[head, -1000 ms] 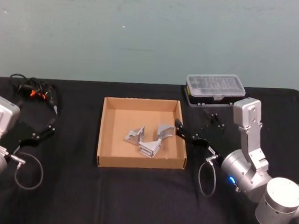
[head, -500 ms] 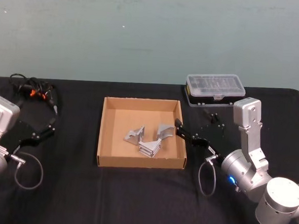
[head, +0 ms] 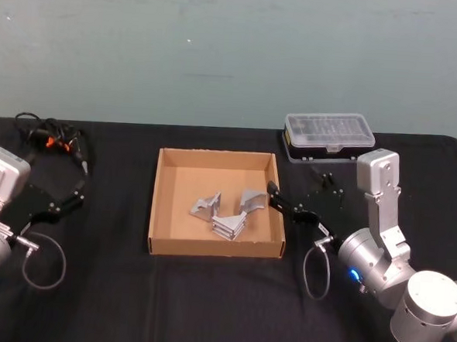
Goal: Use one hand to pick up the angle iron from the table and place it into the box.
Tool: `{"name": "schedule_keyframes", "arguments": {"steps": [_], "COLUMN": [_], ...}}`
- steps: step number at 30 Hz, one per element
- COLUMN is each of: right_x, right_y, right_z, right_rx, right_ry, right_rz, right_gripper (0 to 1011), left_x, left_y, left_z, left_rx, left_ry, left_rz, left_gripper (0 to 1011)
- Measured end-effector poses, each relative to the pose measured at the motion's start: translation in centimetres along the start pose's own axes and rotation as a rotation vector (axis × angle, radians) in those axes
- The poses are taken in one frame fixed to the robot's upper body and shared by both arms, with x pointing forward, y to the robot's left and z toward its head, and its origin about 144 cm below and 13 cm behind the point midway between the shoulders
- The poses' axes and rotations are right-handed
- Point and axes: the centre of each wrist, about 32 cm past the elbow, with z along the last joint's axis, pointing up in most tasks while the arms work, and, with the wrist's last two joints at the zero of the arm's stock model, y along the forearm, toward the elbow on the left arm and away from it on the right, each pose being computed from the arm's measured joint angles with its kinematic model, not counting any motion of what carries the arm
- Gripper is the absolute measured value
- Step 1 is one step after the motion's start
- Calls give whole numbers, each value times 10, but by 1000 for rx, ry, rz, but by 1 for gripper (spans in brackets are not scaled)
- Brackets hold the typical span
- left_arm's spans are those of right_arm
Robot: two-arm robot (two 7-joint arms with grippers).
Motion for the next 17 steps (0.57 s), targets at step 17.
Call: {"name": "schedule_keyframes", "arguments": {"steps": [17], "right_x": [0], "right_y": [0], "right_z": [0], "right_rx": [0], "right_ry": [0], "right_rz": [0], "right_gripper": [1003], "left_x": [0], "left_y": [0], "left_z": [0], "left_rx": [0], "left_ry": [0], "left_rz": [0], "left_gripper": [1000]}}
